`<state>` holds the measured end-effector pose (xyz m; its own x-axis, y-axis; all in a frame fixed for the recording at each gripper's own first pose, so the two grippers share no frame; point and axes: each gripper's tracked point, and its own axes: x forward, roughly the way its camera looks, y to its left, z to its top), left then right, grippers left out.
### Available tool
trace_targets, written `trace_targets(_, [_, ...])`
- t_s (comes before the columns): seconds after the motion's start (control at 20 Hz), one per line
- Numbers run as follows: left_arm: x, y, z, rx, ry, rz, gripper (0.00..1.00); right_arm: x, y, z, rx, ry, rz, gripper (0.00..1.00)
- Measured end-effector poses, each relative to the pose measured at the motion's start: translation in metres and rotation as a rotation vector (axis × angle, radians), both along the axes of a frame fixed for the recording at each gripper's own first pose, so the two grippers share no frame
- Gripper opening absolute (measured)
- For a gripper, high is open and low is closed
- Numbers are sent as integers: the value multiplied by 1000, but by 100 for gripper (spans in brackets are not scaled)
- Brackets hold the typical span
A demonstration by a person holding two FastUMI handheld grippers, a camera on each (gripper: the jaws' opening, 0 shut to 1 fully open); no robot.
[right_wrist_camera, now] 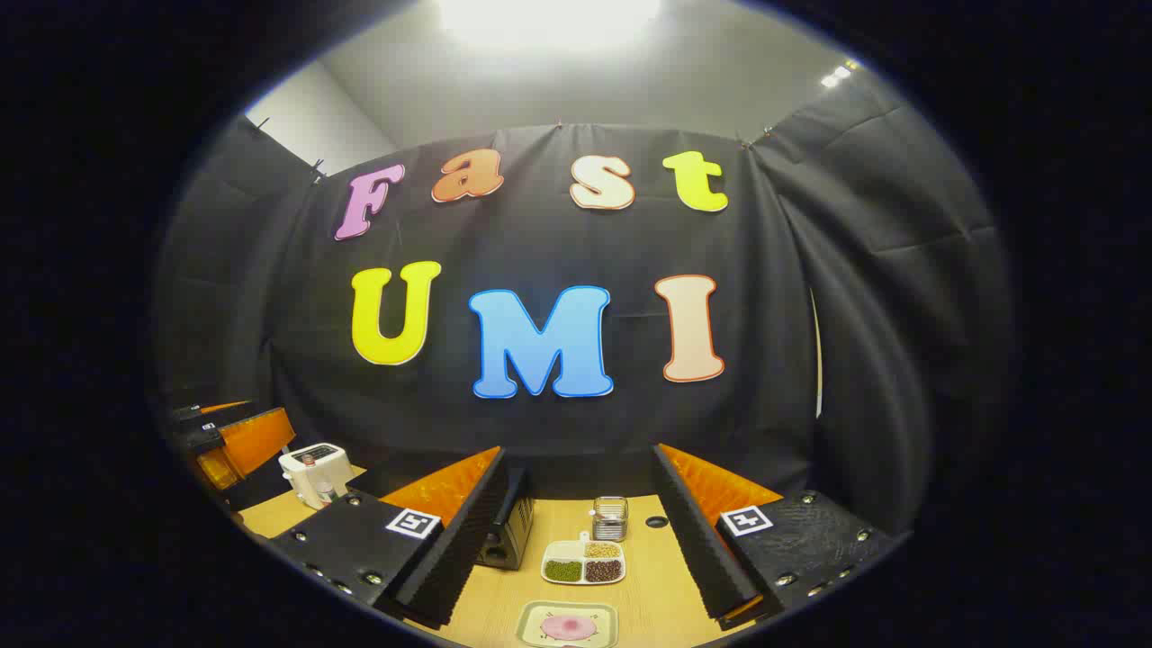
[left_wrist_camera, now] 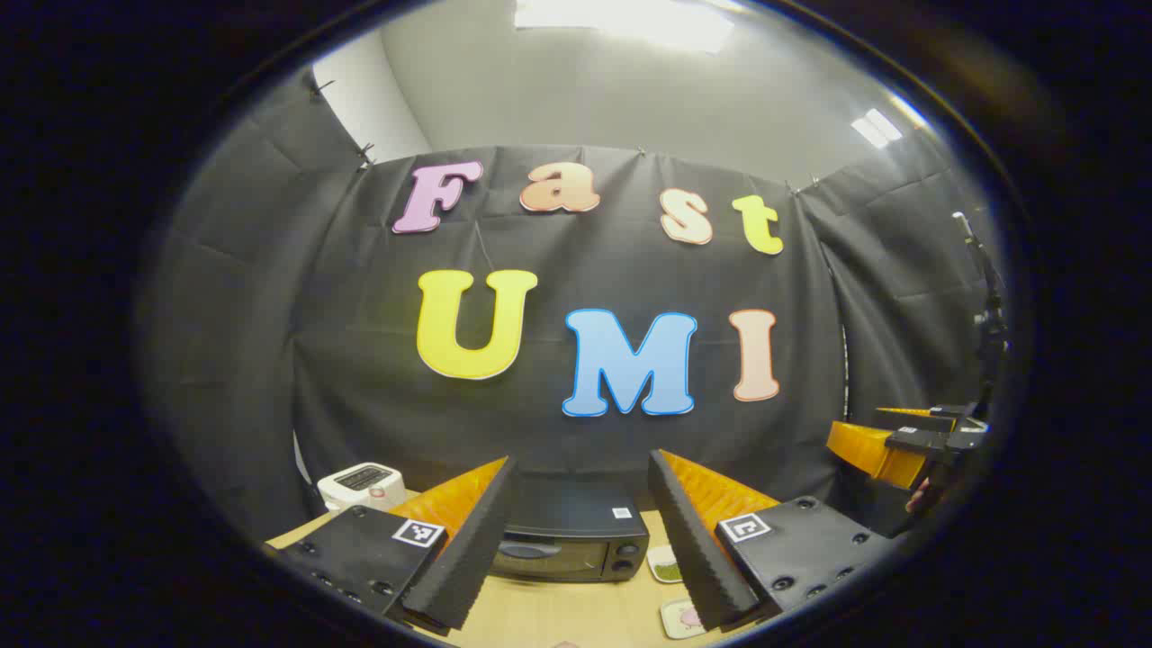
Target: Open the electric oven with the left hand, put the food in, and close the electric oven.
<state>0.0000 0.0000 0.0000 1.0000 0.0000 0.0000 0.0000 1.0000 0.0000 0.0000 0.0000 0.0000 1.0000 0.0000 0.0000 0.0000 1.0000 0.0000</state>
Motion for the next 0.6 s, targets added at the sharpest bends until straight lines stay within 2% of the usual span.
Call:
trace_targets(0.05, [4, 3, 4, 1, -14, -7, 95, -1, 0, 3, 11, -6, -18, 98])
trace_targets(0.1, [8, 4, 4, 0, -13, -18, 91, 0, 1, 4, 16, -11, -33, 98])
trace_targets(0.15, [12, 4, -3, -6, 1, -36, 99, 1, 1, 4, 13, -12, -51, 97])
trace_targets(0.2, [14, 3, -4, -12, 5, -55, 95, 3, 1, 3, 11, -13, -65, 98])
trace_targets(0.3, [20, 8, -1, -8, -2, -72, 99, 4, 4, 4, 13, -21, -87, 98])
trace_targets(0.4, [26, 11, -5, -17, 7, -86, 91, 6, 4, 7, 21, -30, -112, 97])
trace_targets(0.5, [29, 15, -3, -26, 2, -88, 99, 9, 6, 7, 24, -36, -120, 97])
trace_targets(0.6, [37, 19, -4, -35, 2, -88, 95, 15, 8, 4, 18, -30, -121, 97])
